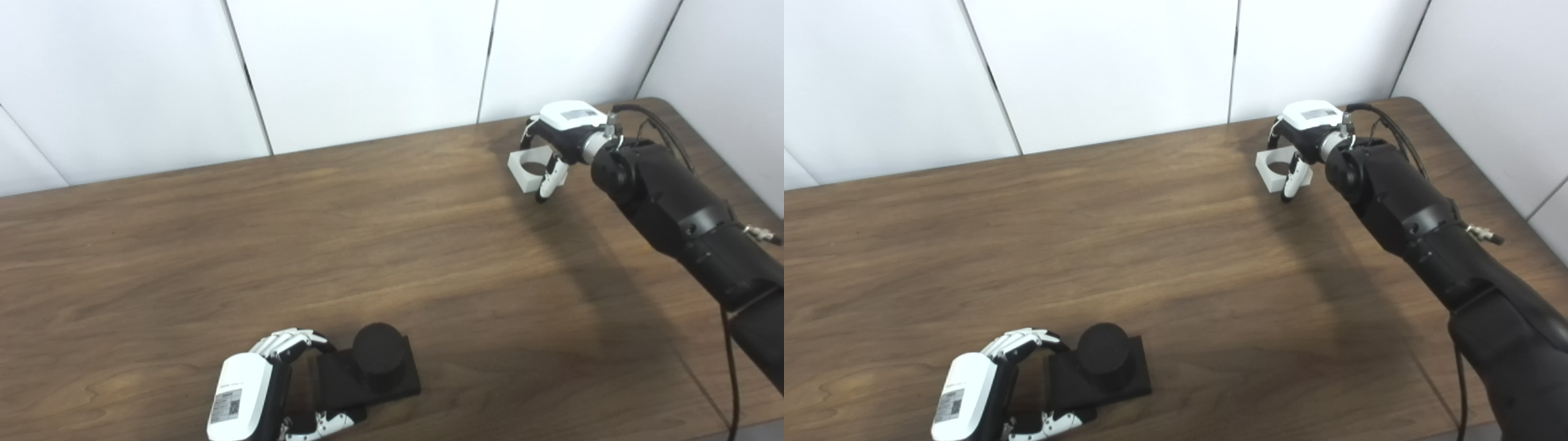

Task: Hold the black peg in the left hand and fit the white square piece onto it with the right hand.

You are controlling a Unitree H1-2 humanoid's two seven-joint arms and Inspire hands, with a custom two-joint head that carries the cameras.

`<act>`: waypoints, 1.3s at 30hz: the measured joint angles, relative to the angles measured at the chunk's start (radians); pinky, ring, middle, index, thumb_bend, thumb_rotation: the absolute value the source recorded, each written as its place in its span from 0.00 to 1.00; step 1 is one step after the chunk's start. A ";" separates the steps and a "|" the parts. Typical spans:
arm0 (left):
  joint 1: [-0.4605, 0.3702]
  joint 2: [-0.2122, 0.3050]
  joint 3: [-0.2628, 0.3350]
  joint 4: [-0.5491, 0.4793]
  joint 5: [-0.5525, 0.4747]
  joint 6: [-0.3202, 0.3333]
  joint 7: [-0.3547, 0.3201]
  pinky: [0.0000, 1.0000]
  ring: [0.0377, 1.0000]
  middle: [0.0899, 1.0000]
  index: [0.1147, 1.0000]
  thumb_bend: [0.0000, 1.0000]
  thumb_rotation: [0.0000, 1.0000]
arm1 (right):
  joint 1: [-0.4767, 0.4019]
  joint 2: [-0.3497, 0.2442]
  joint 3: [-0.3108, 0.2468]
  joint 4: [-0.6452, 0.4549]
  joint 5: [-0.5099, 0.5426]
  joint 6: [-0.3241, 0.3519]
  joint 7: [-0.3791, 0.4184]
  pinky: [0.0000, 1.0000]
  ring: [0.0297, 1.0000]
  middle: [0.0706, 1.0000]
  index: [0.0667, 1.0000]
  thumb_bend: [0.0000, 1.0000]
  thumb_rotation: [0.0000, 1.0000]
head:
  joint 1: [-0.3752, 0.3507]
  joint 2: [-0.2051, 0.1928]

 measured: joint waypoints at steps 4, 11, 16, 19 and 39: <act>0.000 -0.001 0.000 -0.001 0.000 0.000 -0.001 0.70 0.74 0.67 0.42 0.52 0.04 | -0.004 0.000 0.000 0.009 0.000 -0.001 0.000 0.91 0.97 0.91 0.62 0.81 0.13 | -0.002 0.002; 0.000 -0.002 0.000 -0.001 0.000 -0.001 -0.002 0.70 0.74 0.67 0.42 0.52 0.04 | -0.005 0.000 -0.005 0.033 0.001 -0.040 -0.041 0.84 0.90 0.81 0.45 0.52 0.13 | 0.000 -0.002; -0.001 -0.002 0.000 -0.001 0.000 -0.001 -0.001 0.70 0.74 0.67 0.42 0.52 0.04 | -0.005 0.000 -0.005 0.041 0.001 -0.056 -0.055 0.83 0.88 0.78 0.45 0.52 0.13 | 0.000 -0.005; -0.001 -0.003 0.000 -0.001 0.000 -0.001 0.000 0.70 0.74 0.67 0.42 0.52 0.05 | -0.005 0.000 -0.008 0.045 0.002 -0.069 -0.061 0.83 0.88 0.78 0.45 0.52 0.13 | 0.005 -0.006; -0.008 -0.009 -0.019 -0.010 0.018 0.040 -0.007 0.70 0.74 0.67 0.42 0.52 0.05 | 0.069 -0.028 -0.023 -0.649 0.008 -0.037 0.298 0.90 0.85 0.75 0.45 0.52 0.13 | 0.081 0.048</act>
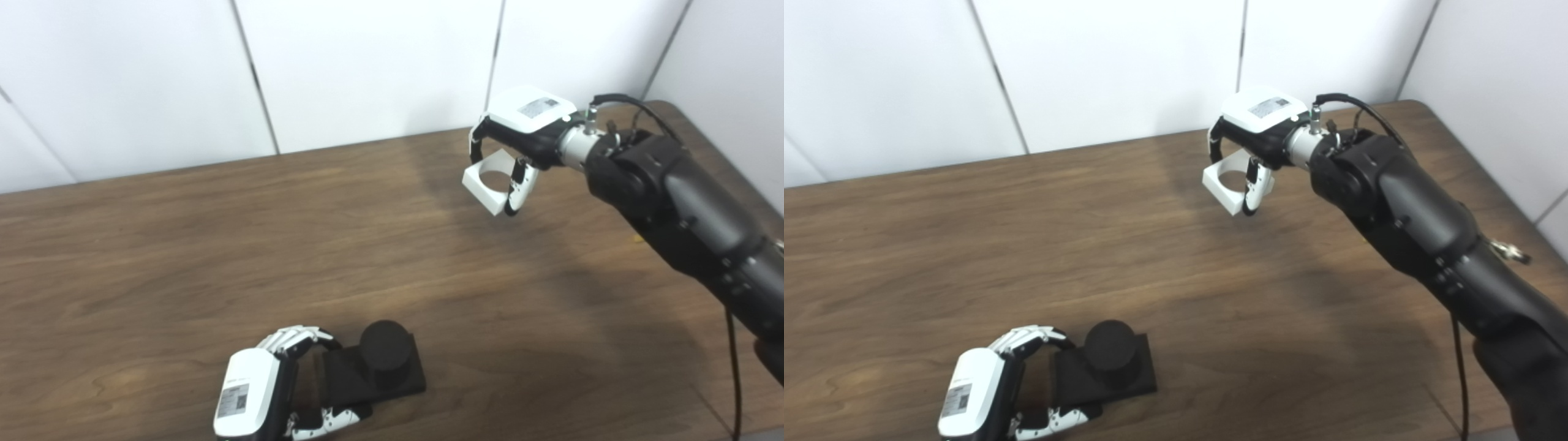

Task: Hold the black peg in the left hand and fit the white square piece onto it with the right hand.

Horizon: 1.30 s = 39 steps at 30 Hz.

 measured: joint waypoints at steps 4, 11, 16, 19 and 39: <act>0.000 0.000 -0.008 -0.014 0.004 0.021 -0.014 0.71 0.74 0.67 0.42 0.52 0.05 | 0.011 0.014 -0.006 -0.161 0.001 0.013 0.100 0.92 0.86 0.75 0.45 0.52 0.13 | 0.012 0.012; -0.005 -0.001 -0.026 -0.020 0.035 0.051 -0.018 0.71 0.74 0.67 0.42 0.52 0.05 | 0.018 0.111 0.003 -0.401 -0.005 0.039 0.264 0.98 0.87 0.75 0.45 0.52 0.13 | 0.040 0.048; -0.008 -0.001 -0.034 -0.031 0.043 0.077 -0.033 0.71 0.74 0.67 0.42 0.52 0.05 | 0.033 0.171 0.016 -0.481 -0.013 0.040 0.360 0.96 0.86 0.75 0.45 0.52 0.14 | 0.046 0.064; -0.010 0.000 -0.038 -0.033 0.052 0.084 -0.039 0.71 0.75 0.67 0.42 0.52 0.05 | 0.047 0.208 0.019 -0.510 -0.018 0.040 0.406 0.96 0.87 0.75 0.45 0.52 0.13 | 0.052 0.080; -0.038 -0.006 -0.074 -0.054 0.099 0.174 -0.144 0.87 0.83 0.74 0.42 0.52 0.05 | 0.060 0.343 0.029 -0.611 -0.040 0.041 0.531 1.00 0.90 0.77 0.45 0.52 0.13 | 0.072 0.129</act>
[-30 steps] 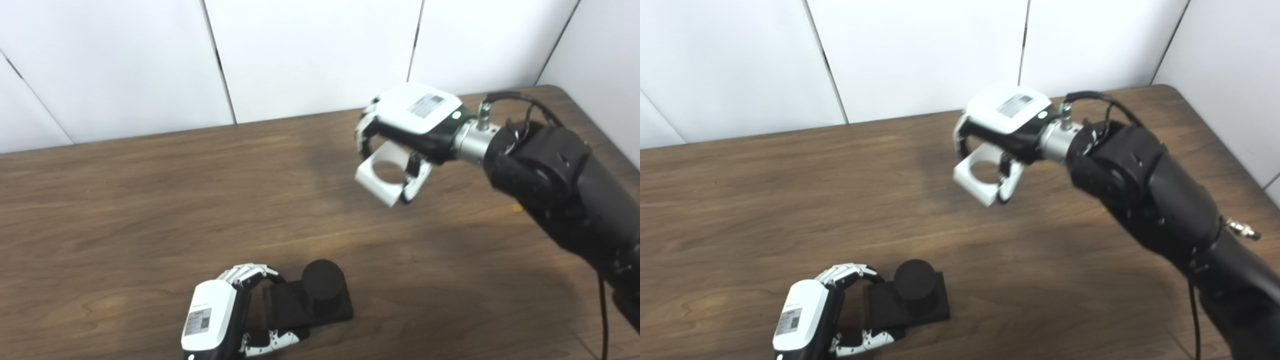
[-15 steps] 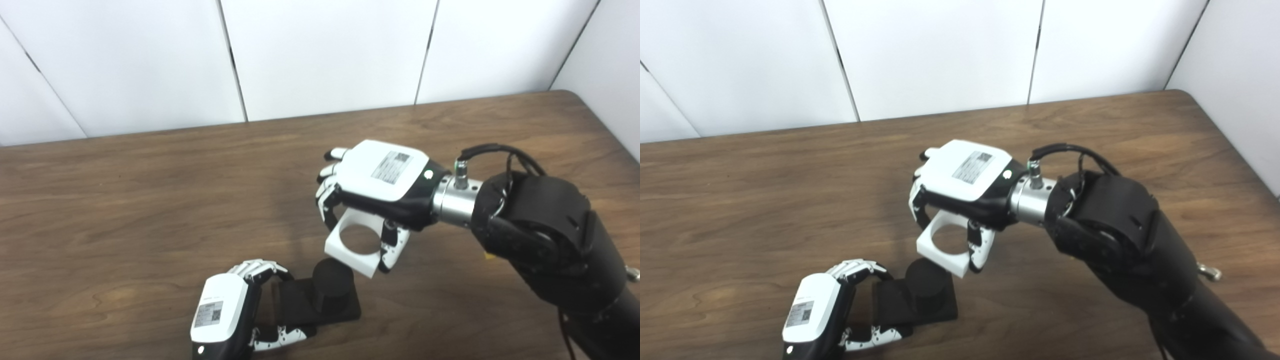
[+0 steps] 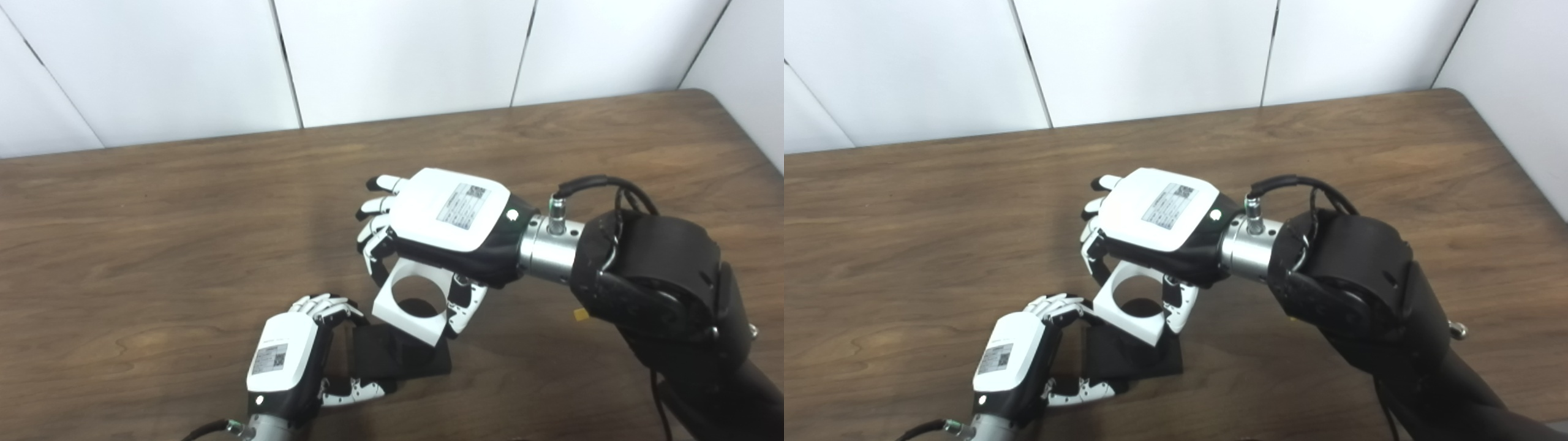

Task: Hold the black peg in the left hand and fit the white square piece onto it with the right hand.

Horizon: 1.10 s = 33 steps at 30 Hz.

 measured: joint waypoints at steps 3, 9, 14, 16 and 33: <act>-0.001 -0.001 -0.004 -0.008 0.006 0.013 -0.011 0.87 0.82 0.74 0.42 0.52 0.05 | 0.000 0.002 0.002 0.001 0.000 0.000 0.000 0.99 0.89 0.77 0.45 0.52 0.13 | 0.000 0.005; -0.005 -0.003 -0.010 -0.012 0.019 0.026 -0.016 0.85 0.81 0.73 0.42 0.52 0.05 | 0.016 0.002 0.003 0.007 0.003 -0.003 -0.001 0.98 0.89 0.77 0.45 0.52 0.13 | 0.005 0.014; -0.007 -0.004 -0.012 -0.015 0.022 0.031 -0.023 0.85 0.81 0.73 0.42 0.52 0.05 | 0.027 0.002 0.003 0.028 0.004 -0.005 -0.001 0.98 0.89 0.77 0.45 0.52 0.13 | 0.006 0.018; -0.008 -0.004 -0.012 -0.017 0.024 0.033 -0.026 0.85 0.81 0.73 0.42 0.52 0.05 | 0.029 0.002 0.004 0.031 0.004 -0.005 -0.001 0.98 0.89 0.77 0.45 0.52 0.13 | 0.005 0.020; -0.013 -0.007 -0.026 -0.034 0.044 0.060 -0.048 0.85 0.81 0.73 0.42 0.52 0.05 | 0.057 0.002 0.021 0.077 0.008 -0.034 -0.010 0.97 0.88 0.76 0.45 0.52 0.13 | 0.012 0.034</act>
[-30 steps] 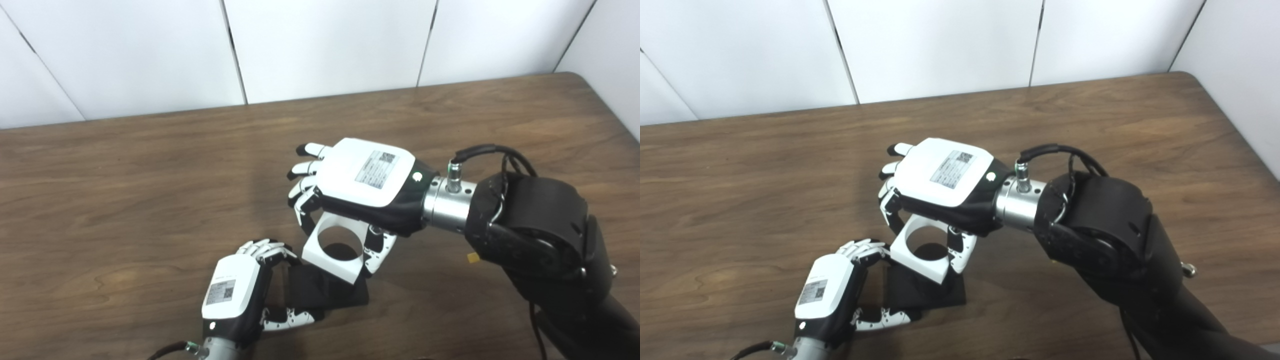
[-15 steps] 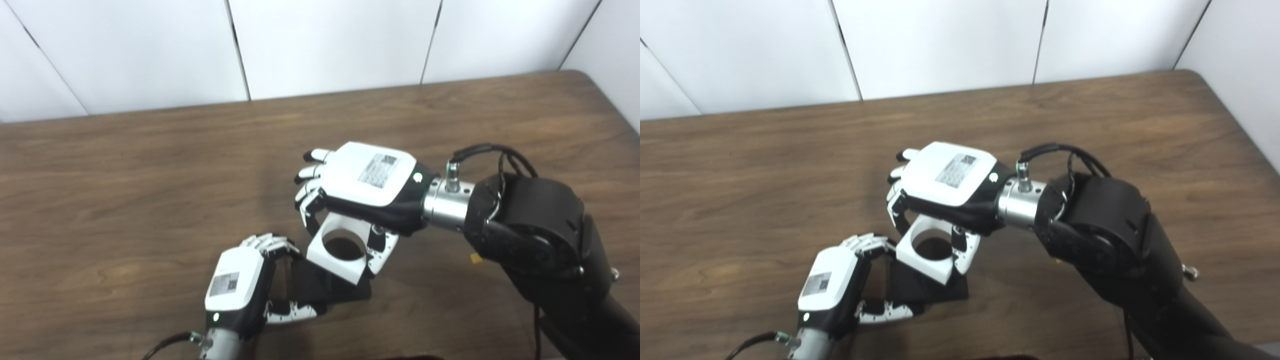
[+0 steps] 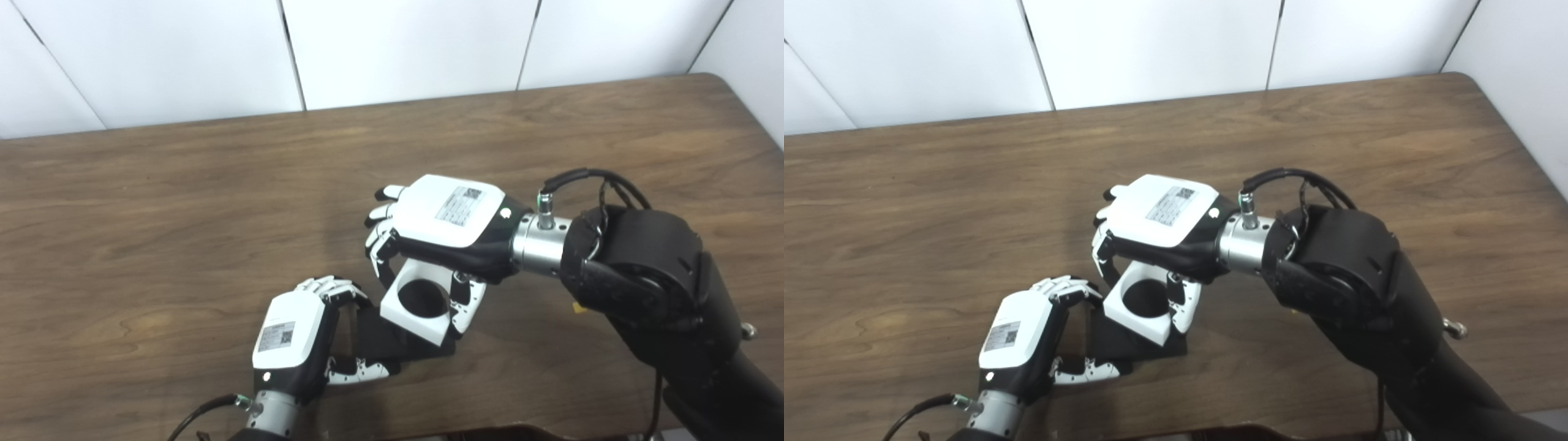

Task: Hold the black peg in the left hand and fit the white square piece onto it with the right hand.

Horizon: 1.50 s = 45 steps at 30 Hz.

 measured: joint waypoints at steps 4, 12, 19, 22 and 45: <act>0.000 0.000 0.000 -0.002 0.000 0.002 -0.003 0.85 0.82 0.73 0.42 0.52 0.05 | 0.003 0.000 0.002 0.006 0.000 -0.008 -0.007 0.95 0.88 0.77 0.45 0.52 0.13 | 0.002 0.002; -0.001 -0.001 -0.003 -0.005 0.004 0.003 -0.007 0.85 0.81 0.73 0.42 0.52 0.05 | 0.013 0.002 0.004 0.022 -0.001 -0.029 -0.034 0.96 0.89 0.77 0.45 0.52 0.13 | 0.003 0.005; -0.002 -0.003 -0.010 -0.010 0.005 0.005 -0.020 0.86 0.82 0.73 0.42 0.52 0.05 | 0.044 0.002 0.018 0.062 -0.003 -0.049 -0.038 0.95 0.89 0.77 0.45 0.52 0.13 | 0.005 0.003; -0.002 -0.003 -0.011 -0.010 0.006 0.005 -0.020 0.86 0.82 0.73 0.42 0.52 0.05 | 0.046 0.003 0.018 0.062 -0.004 -0.057 -0.042 0.95 0.88 0.77 0.45 0.52 0.13 | 0.008 0.005; -0.003 -0.004 -0.012 -0.012 0.008 0.007 -0.021 0.85 0.81 0.72 0.42 0.52 0.05 | 0.062 0.014 0.020 0.062 -0.045 -0.080 -0.001 1.00 0.95 0.87 0.72 1.00 0.45 | 0.008 0.009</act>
